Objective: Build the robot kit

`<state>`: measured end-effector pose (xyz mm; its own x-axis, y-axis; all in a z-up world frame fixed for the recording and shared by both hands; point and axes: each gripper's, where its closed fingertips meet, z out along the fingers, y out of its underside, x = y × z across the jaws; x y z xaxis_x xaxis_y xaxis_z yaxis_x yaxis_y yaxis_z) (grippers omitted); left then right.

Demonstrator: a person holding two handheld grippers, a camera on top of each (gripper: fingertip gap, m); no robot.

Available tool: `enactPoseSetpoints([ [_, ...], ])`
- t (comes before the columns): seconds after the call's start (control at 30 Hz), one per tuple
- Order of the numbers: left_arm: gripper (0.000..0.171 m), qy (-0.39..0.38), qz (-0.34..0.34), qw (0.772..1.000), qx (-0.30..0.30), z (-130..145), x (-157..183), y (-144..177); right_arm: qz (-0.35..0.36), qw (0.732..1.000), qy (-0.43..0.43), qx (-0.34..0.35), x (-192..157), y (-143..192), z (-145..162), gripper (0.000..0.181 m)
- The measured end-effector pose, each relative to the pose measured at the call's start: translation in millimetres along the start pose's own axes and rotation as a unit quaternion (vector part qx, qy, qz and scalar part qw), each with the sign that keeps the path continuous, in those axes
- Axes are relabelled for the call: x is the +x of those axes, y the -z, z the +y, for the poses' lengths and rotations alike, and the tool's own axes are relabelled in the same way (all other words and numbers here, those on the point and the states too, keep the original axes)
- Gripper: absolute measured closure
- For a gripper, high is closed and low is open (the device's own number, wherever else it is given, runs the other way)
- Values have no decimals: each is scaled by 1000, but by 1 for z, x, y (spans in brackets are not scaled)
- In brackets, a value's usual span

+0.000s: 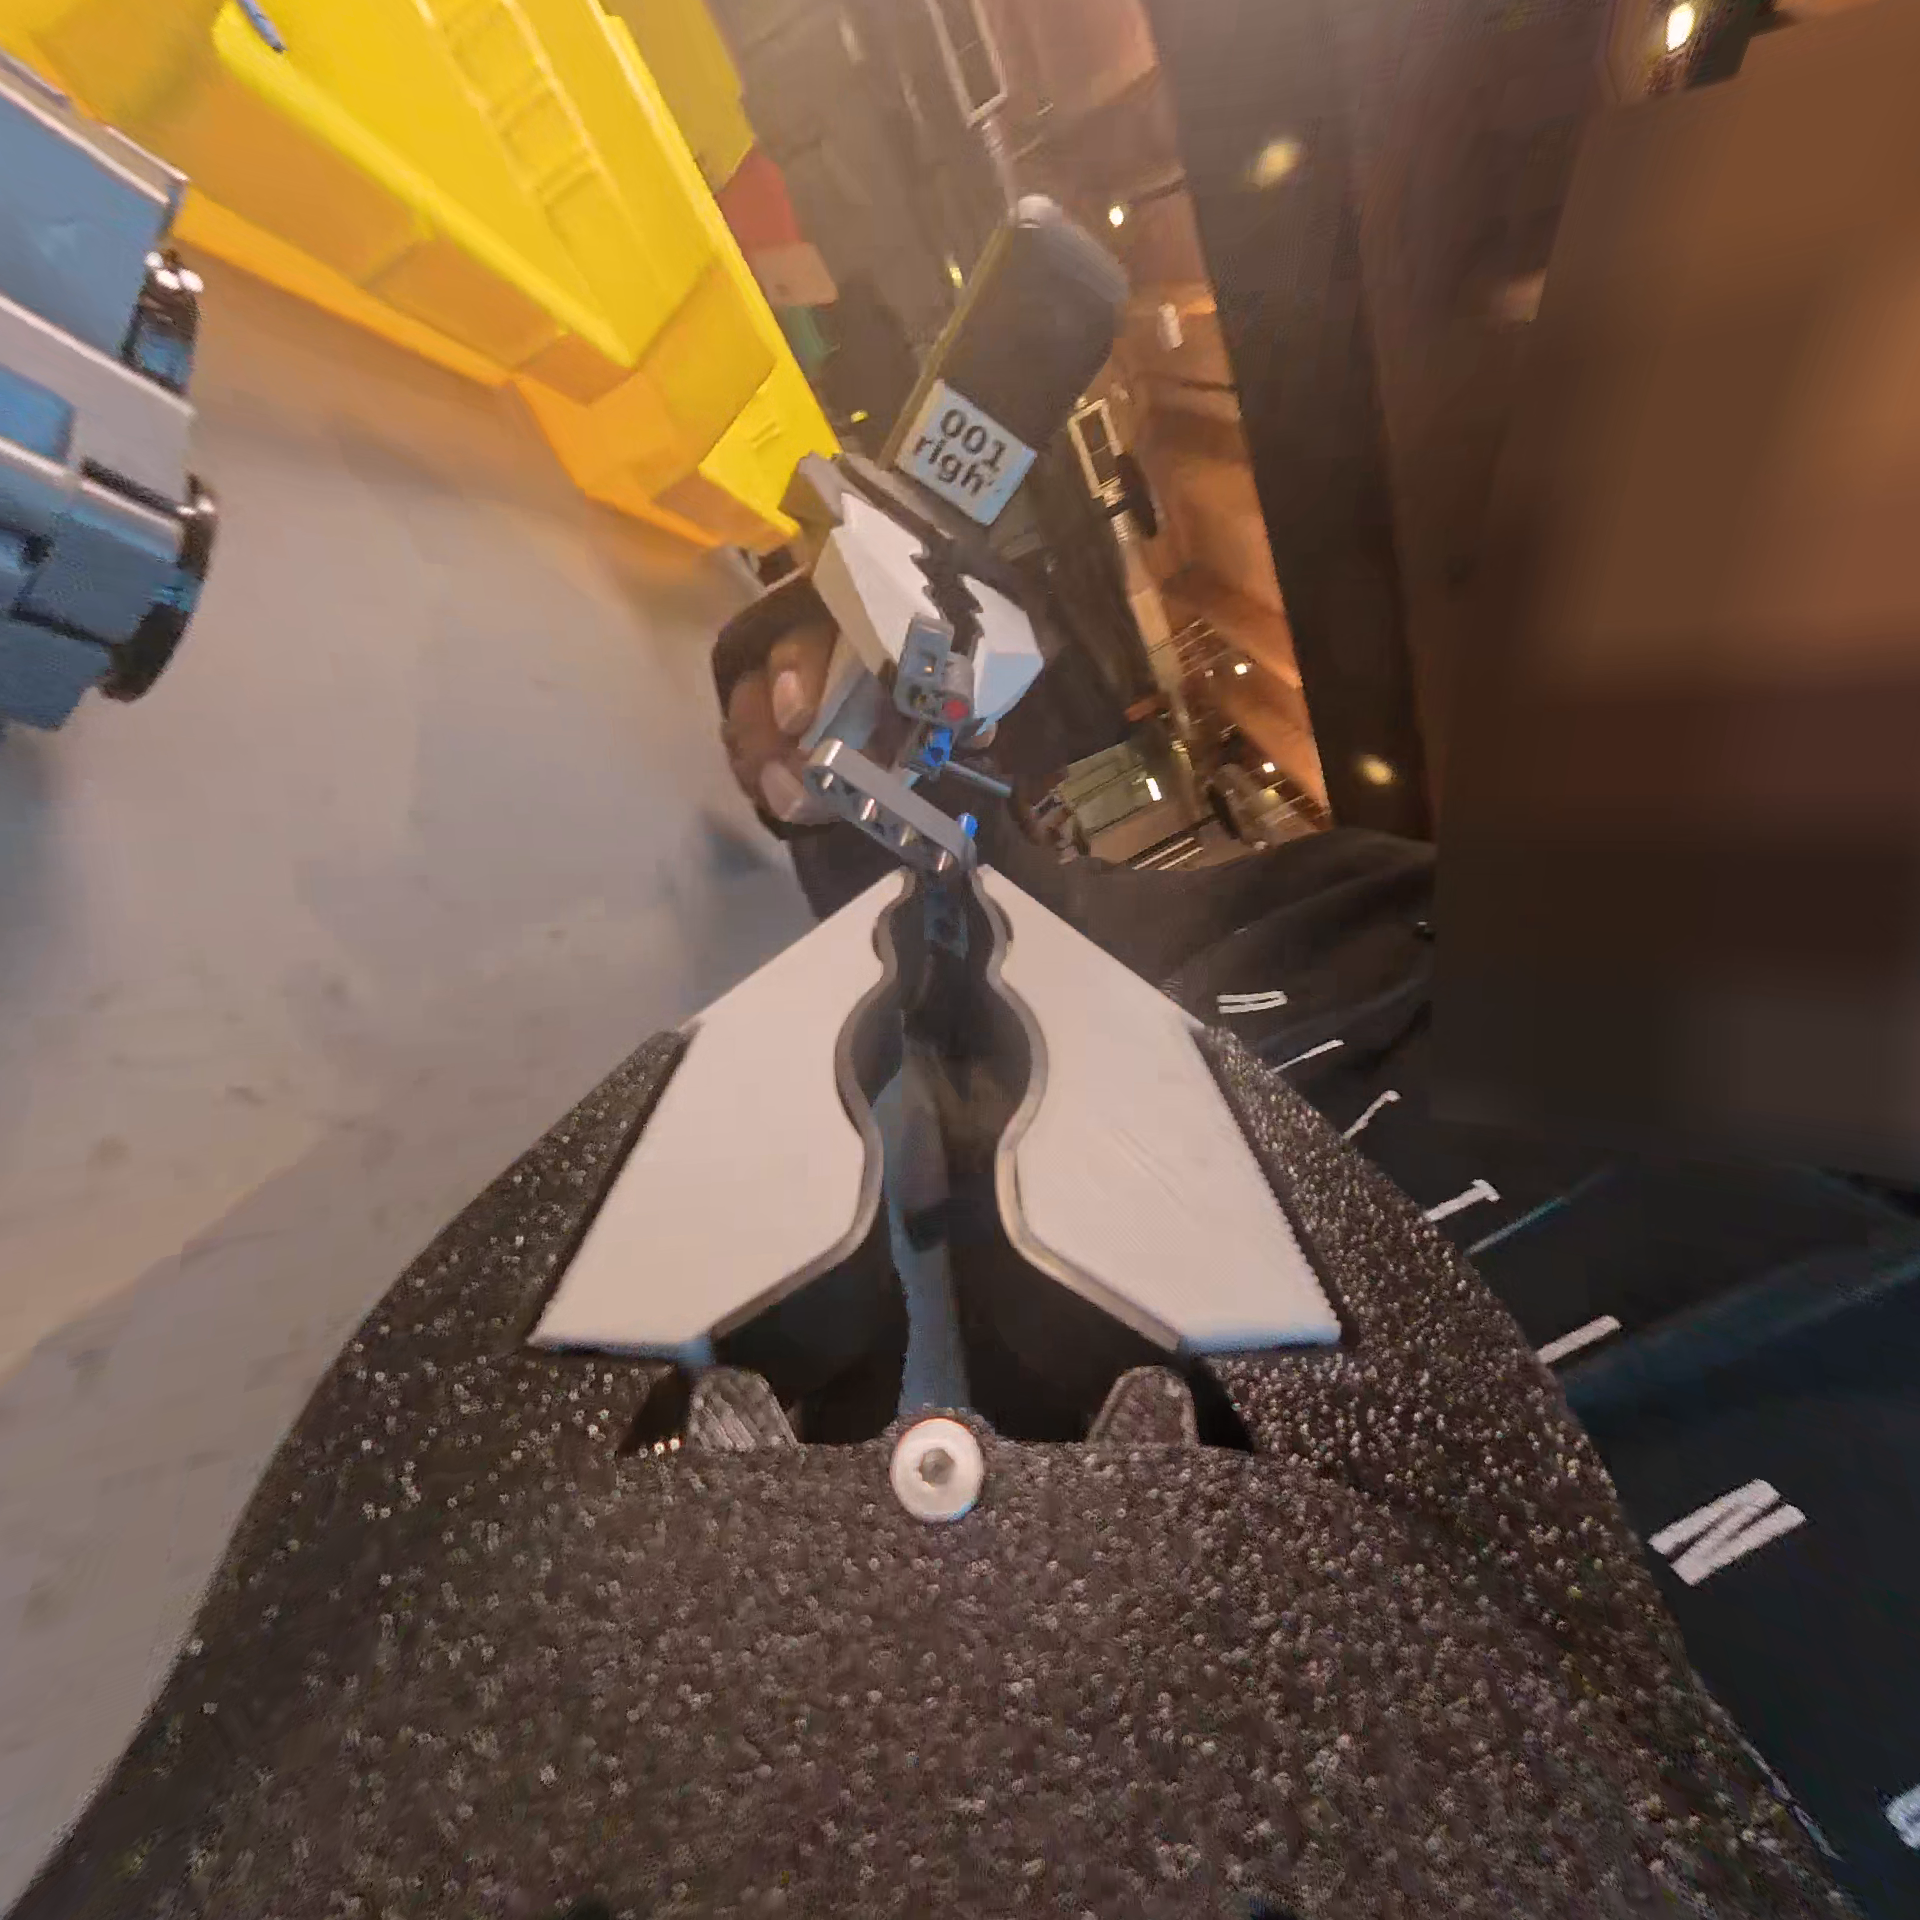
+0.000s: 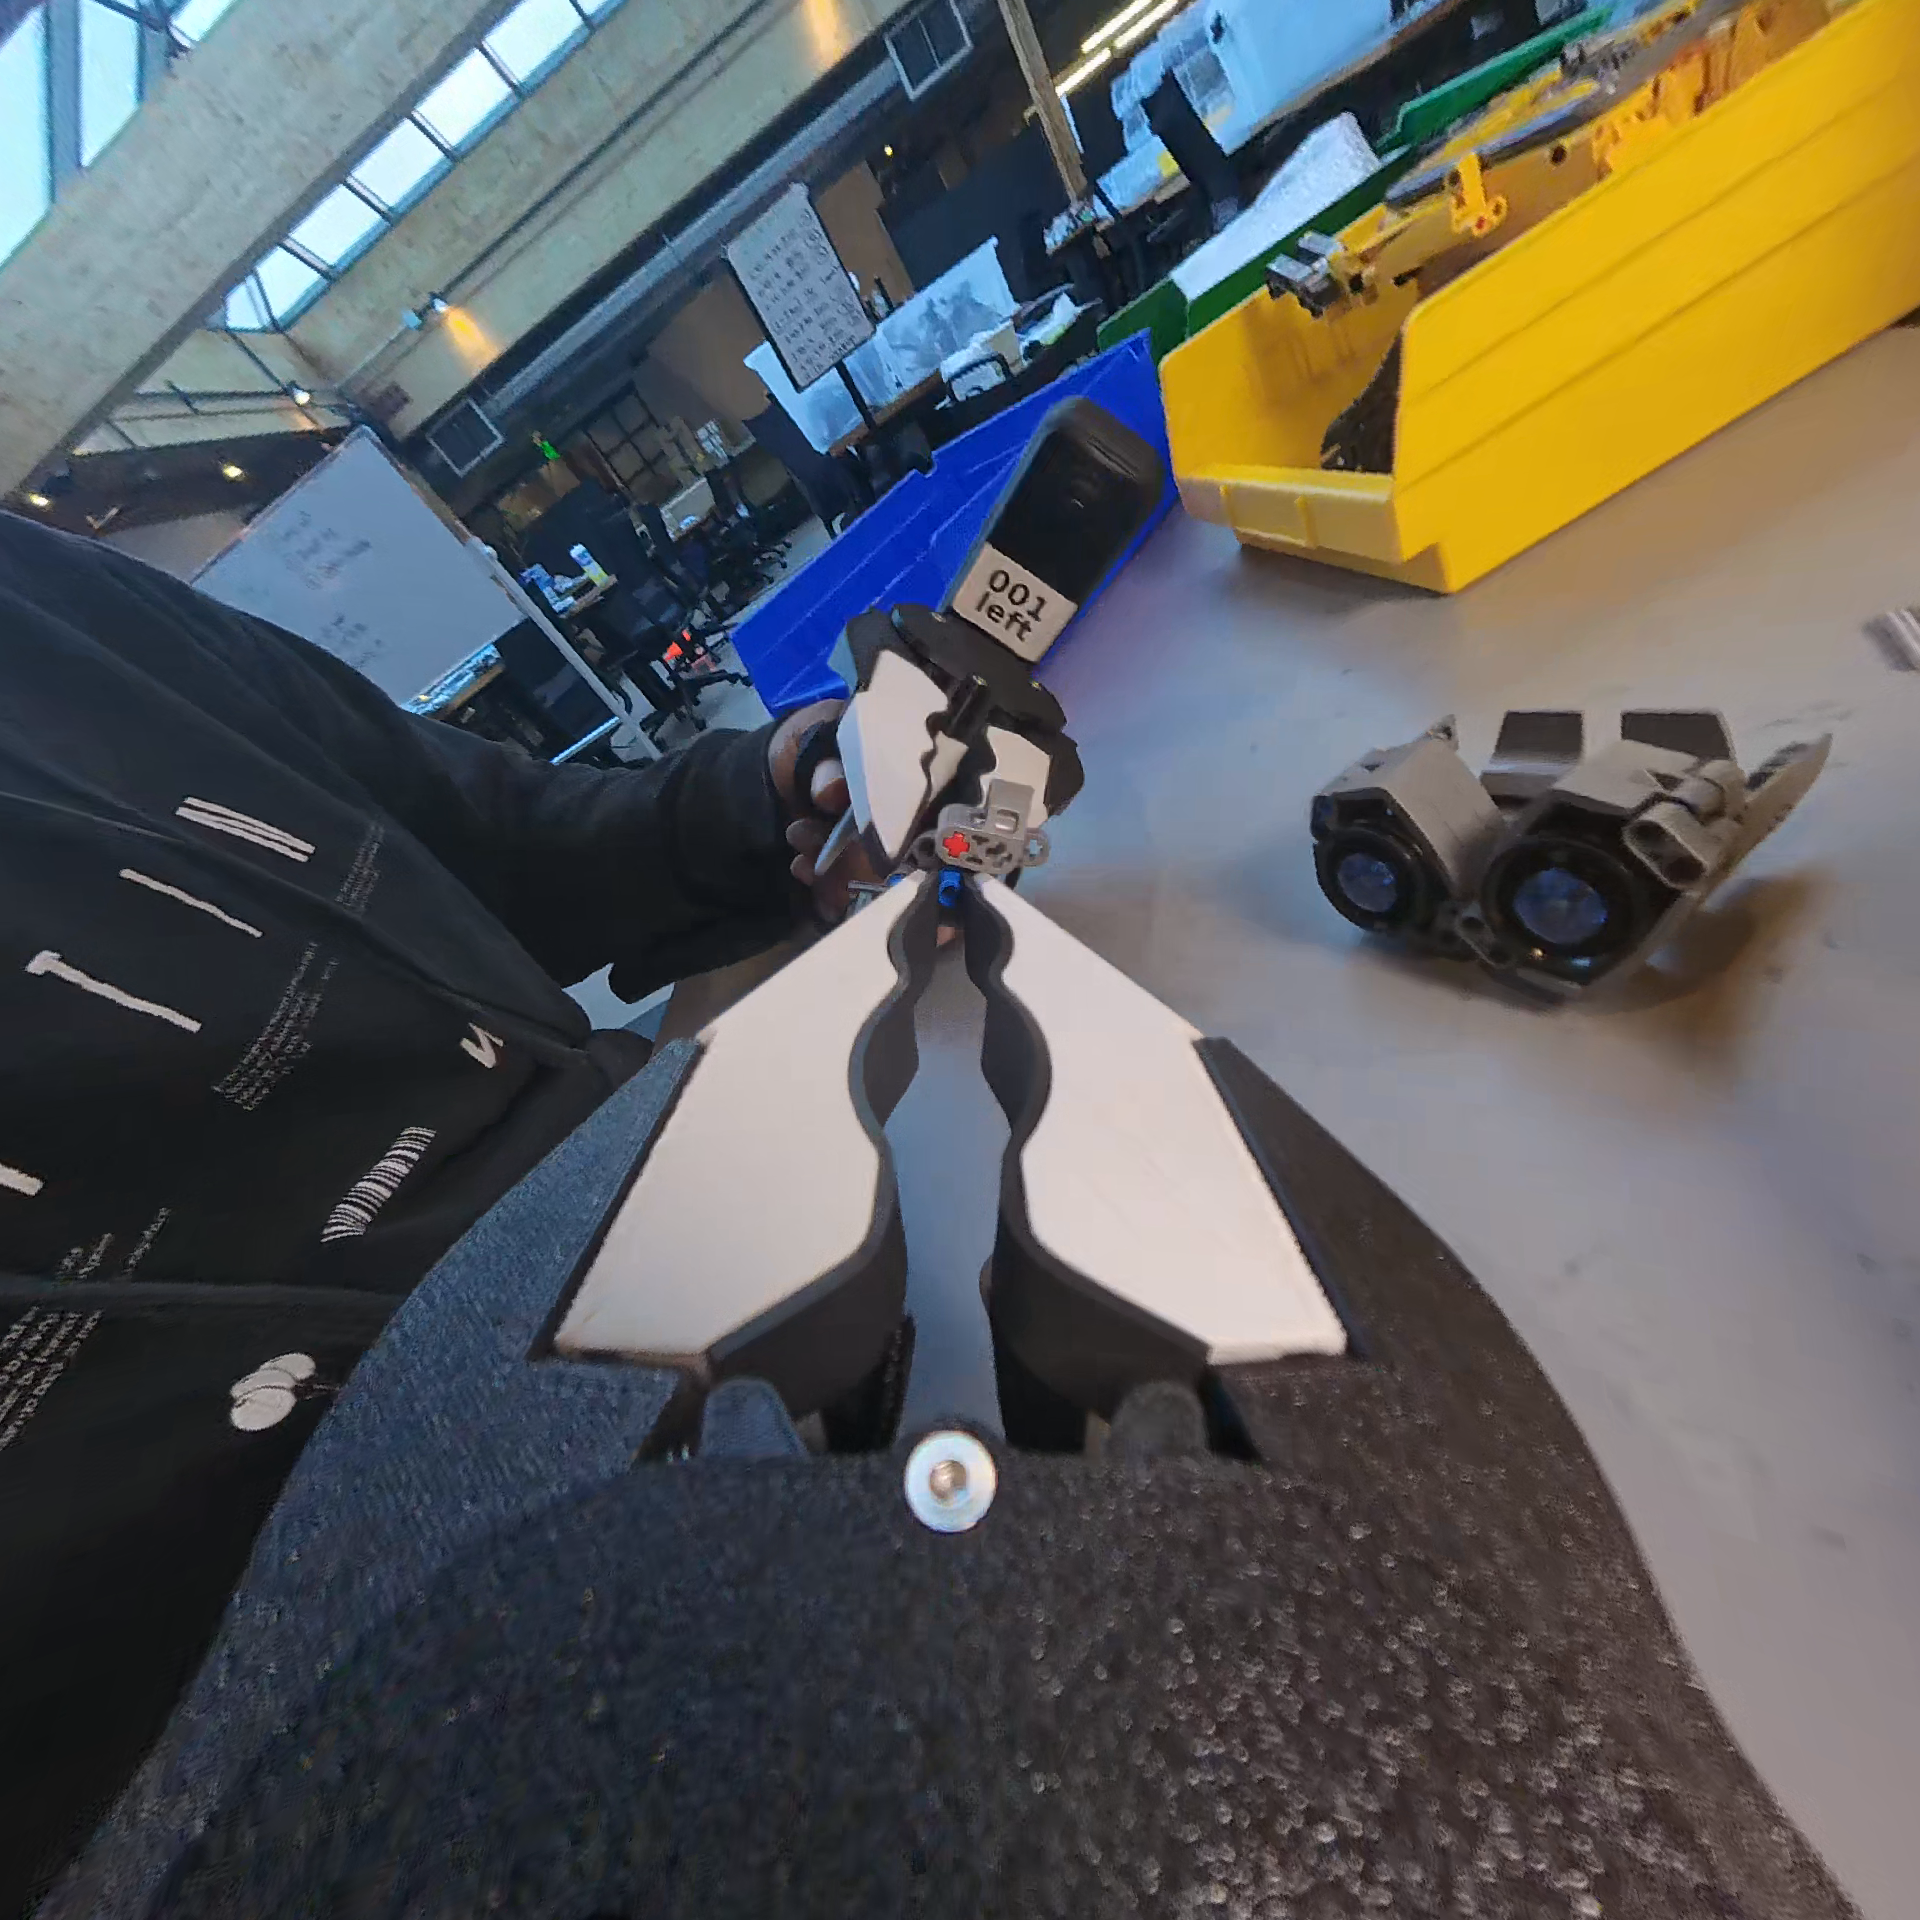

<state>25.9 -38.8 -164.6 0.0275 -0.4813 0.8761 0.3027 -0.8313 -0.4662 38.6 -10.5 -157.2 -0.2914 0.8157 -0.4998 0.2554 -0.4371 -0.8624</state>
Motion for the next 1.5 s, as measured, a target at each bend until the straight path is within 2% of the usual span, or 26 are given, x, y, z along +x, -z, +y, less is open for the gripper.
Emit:
enactPoseSetpoints([
  [0.1,164,17,47,999,12,-2,12,-1,-17,999,48,8,-12,-1,-4,179],
  [0.23,164,25,77,997,6,2,20,-4,-16,995,95,-5,-18,-5,1,179],
  [0.67,163,39,68,997,-13,11,16,-7,-6,993,116,-27,-17,-10,9,179],
  [0.93,162,60,73,996,2,7,13,-4,20,987,156,-36,-15,-12,11,179],
  [1.07,162,51,61,997,0,7,10,-3,44,980,190,-47,-13,-13,12,179],
  [1.27,164,-41,-35,998,-44,15,-2,-3,69,970,219,-77,-8,-15,20,179],
  [1.33,165,-62,-51,995,-58,17,-5,-2,67,972,209,-81,-8,-17,24,179],
  [1.5,165,-74,-41,994,-65,21,-2,2,33,989,134,-57,-10,-21,25,179],
])
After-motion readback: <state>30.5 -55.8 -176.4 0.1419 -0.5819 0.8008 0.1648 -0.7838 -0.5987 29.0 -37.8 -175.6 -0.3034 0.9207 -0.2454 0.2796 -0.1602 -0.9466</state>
